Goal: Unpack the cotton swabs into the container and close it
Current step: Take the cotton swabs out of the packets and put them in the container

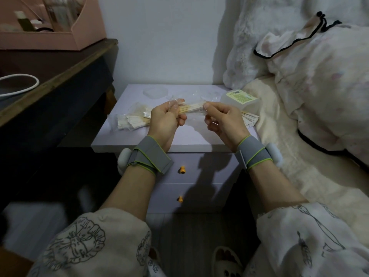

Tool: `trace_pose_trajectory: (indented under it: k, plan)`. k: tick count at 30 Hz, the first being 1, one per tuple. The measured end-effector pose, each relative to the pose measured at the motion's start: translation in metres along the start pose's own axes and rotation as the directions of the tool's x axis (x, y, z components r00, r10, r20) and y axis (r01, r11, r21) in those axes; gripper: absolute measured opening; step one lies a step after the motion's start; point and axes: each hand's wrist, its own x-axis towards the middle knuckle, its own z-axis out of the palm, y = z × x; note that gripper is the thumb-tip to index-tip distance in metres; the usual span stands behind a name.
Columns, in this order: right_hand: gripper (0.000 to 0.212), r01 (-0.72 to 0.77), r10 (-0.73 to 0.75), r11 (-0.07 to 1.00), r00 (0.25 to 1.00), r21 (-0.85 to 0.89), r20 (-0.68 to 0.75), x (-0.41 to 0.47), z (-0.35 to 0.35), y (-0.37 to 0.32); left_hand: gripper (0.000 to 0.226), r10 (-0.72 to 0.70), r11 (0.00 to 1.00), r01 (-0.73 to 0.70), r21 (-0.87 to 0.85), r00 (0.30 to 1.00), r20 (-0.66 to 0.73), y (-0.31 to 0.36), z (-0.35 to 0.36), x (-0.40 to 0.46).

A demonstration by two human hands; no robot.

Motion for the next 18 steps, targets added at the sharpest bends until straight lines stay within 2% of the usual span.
trace_pose_trajectory:
  k: [3, 7, 14, 18]
  plan:
    - [0.01, -0.035, 0.031, 0.995, 0.999, 0.097, 0.036, -0.0006, 0.0001, -0.0006, 0.03, -0.029, 0.997, 0.03, -0.064, 1.0, 0.007, 0.0011, 0.0015, -0.0013]
    - [0.013, -0.031, 0.026, 0.996, 0.997, 0.088, 0.067, -0.0019, 0.0015, -0.0004, 0.03, -0.056, 0.993, 0.059, -0.098, 0.998, 0.031, 0.0029, 0.0032, -0.0038]
    - [0.008, 0.035, -0.031, 0.995, 0.998, -0.094, 0.045, -0.0011, 0.0042, 0.002, 0.031, 0.065, 0.964, -0.061, 0.258, 0.998, -0.007, -0.0033, -0.0005, 0.0012]
    - [0.012, 0.053, -0.054, 0.983, 0.999, -0.174, 0.004, -0.003, 0.0061, 0.0013, 0.032, 0.102, 0.926, -0.104, 0.362, 0.994, 0.026, -0.0044, -0.0014, 0.0018]
